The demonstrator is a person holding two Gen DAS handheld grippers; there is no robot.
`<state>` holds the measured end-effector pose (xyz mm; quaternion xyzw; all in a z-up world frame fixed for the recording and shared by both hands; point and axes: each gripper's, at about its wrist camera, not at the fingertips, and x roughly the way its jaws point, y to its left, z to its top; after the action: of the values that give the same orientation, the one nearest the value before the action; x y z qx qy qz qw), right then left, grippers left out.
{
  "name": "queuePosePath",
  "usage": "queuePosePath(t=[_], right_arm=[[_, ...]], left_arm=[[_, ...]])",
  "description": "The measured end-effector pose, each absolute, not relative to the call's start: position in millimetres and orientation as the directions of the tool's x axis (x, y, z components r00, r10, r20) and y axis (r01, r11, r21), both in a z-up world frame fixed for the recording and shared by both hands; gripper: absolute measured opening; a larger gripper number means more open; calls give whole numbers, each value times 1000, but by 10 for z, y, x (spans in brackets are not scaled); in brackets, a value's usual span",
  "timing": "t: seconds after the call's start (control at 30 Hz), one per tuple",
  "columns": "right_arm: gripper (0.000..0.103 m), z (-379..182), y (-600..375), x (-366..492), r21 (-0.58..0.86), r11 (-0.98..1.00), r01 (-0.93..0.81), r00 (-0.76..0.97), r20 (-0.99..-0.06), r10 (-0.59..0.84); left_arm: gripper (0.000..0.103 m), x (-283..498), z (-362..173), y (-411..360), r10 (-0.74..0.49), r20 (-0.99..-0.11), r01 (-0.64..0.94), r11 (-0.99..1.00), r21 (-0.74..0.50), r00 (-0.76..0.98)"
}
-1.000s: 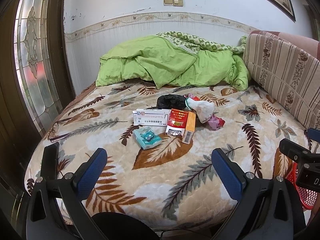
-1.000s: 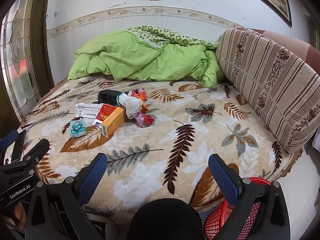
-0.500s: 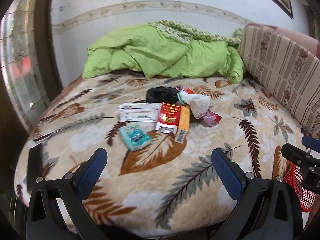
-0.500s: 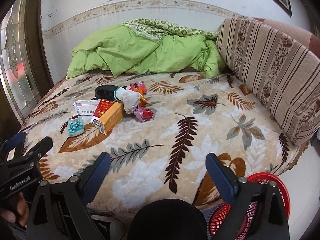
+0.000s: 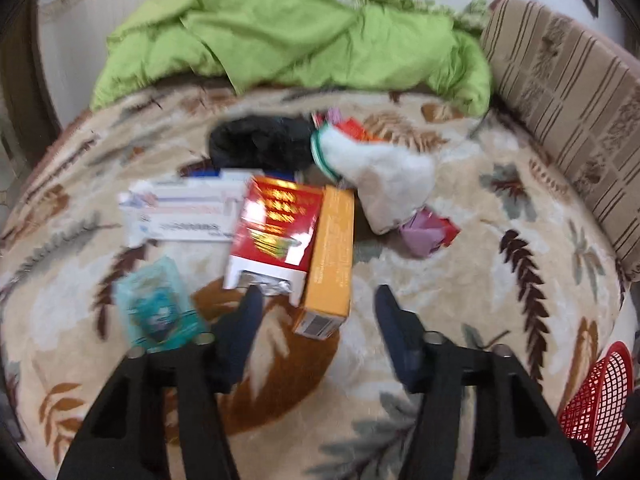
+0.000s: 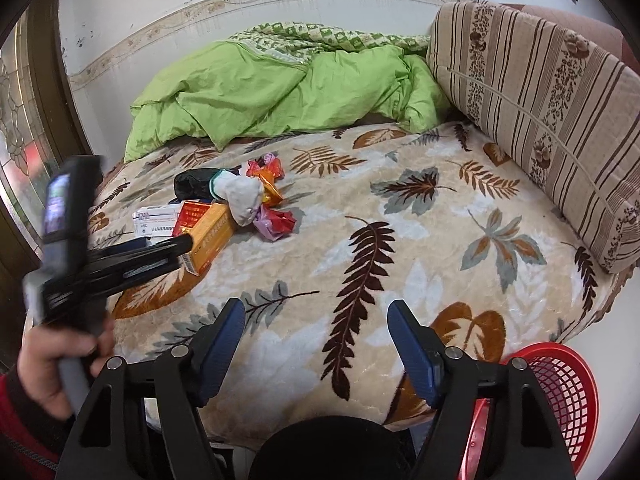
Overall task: Collect trash
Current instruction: 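Lower the left tool onto the orange box and close it, then grasp the white glove with the right tool while the left tool lifts the orange box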
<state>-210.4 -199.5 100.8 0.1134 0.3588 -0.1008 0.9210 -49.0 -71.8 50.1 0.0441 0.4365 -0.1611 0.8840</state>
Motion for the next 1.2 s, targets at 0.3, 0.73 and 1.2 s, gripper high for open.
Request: queuePosePath(t=[0.3, 0.73, 1.2], right_arm=[[69, 976, -2051, -1622, 178, 967, 183, 722, -692, -9], [59, 729, -1927, -77, 298, 952, 66, 672, -719, 179], [16, 678, -1700, -91, 249, 967, 46, 710, -689, 144]], left_arm=[[28, -317, 358, -671, -285, -773, 328, 939, -105, 567], [23, -495, 666, -170, -392, -687, 314, 918, -244, 612], [22, -345, 426, -165, -387, -740, 279, 920, -275, 550]])
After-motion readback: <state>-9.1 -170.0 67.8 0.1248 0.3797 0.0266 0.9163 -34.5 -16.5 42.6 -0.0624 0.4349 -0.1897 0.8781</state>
